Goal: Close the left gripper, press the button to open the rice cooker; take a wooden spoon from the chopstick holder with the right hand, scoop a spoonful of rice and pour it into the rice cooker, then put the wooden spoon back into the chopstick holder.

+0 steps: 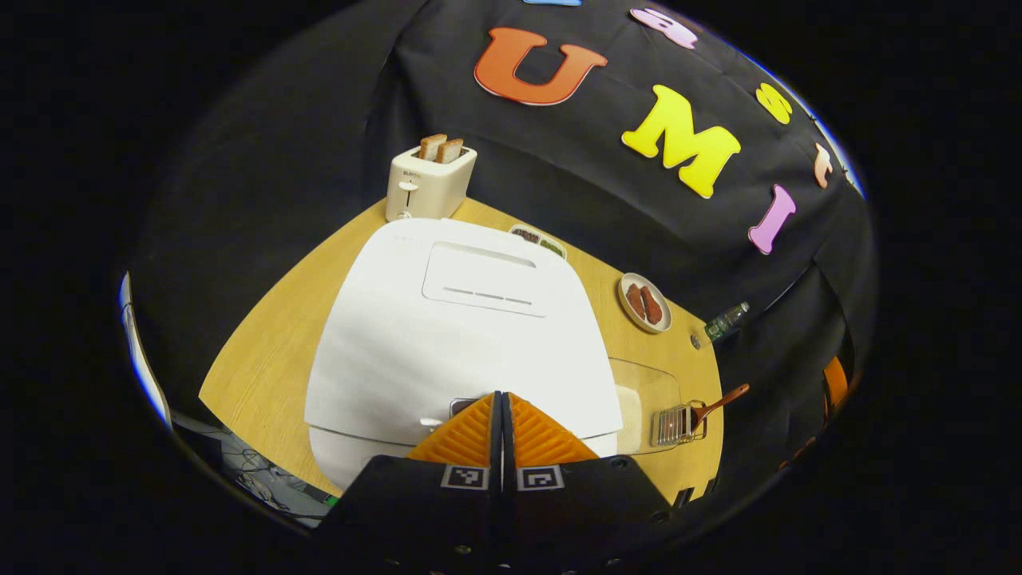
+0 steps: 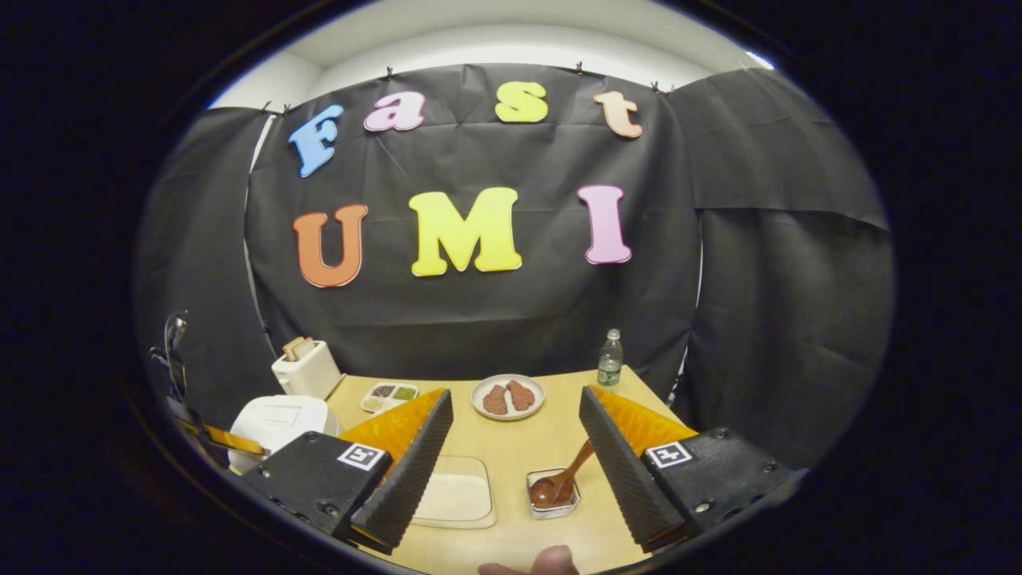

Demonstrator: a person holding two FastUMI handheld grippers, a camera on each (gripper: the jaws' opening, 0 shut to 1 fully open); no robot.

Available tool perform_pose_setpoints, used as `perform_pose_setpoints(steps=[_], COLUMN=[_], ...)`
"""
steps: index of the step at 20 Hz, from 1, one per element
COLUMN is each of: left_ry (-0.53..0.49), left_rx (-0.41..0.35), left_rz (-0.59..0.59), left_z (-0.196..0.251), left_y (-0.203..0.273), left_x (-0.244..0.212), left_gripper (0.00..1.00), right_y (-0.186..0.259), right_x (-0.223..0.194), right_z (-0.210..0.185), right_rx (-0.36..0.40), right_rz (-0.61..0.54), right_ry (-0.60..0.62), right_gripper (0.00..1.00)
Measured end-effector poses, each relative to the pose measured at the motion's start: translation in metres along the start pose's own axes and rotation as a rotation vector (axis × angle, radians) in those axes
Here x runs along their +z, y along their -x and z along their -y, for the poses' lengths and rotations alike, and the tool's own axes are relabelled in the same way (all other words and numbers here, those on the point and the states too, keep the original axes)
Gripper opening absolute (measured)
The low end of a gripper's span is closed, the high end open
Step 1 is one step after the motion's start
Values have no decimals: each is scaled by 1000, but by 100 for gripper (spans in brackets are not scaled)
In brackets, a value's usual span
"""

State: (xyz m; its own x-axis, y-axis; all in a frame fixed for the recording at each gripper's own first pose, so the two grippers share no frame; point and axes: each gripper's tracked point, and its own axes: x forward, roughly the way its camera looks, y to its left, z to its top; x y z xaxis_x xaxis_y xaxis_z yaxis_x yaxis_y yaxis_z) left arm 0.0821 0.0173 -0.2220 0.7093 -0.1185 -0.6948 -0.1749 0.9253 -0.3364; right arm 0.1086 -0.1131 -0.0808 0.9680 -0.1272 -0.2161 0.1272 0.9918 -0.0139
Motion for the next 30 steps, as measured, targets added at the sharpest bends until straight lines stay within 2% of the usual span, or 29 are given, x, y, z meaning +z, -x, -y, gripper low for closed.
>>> perform_pose_setpoints(steps=[4, 5, 6, 8, 10, 11, 13, 14, 19, 20, 24, 30], left_ry=[-139, -164, -182, -208, -213, -210, -212, -219, -237, -252, -309, -328], left_rx=[-8, -8, -4, -10, -13, -22, -31, -30, -25, -4, 9, 17], left_rz=[198, 251, 287, 337, 397, 427, 502, 536, 634, 653, 708, 746], left_z=[24, 30, 34, 40, 45, 49, 57, 57, 67, 65, 74, 88], left_y=[21, 23, 26, 28, 31, 35, 50, 56, 85, 91, 113, 126], left_x=[59, 75, 89, 110, 132, 143, 161, 168, 177, 177, 178, 170], left_gripper=[2, 7, 22, 24, 38, 41, 61, 83, 93, 94, 94, 94], right_y=[6, 8, 10, 13, 16, 17, 19, 21, 23, 24, 24, 22], right_x=[9, 8, 9, 12, 12, 14, 16, 17, 13, 13, 6, -11], right_z=[6, 7, 8, 12, 18, 22, 27, 28, 32, 32, 34, 40], right_rx=[-11, -12, -12, -15, -19, -25, -28, -27, -22, -21, -14, 4], right_rz=[27, 25, 24, 25, 26, 31, 33, 35, 33, 31, 23, 0], right_ry=[0, -4, -10, -16, -6, -1, 1, 1, -12, -16, -21, -34], right_gripper=[100, 100, 100, 100, 99, 99, 99, 100, 100, 100, 100, 100])
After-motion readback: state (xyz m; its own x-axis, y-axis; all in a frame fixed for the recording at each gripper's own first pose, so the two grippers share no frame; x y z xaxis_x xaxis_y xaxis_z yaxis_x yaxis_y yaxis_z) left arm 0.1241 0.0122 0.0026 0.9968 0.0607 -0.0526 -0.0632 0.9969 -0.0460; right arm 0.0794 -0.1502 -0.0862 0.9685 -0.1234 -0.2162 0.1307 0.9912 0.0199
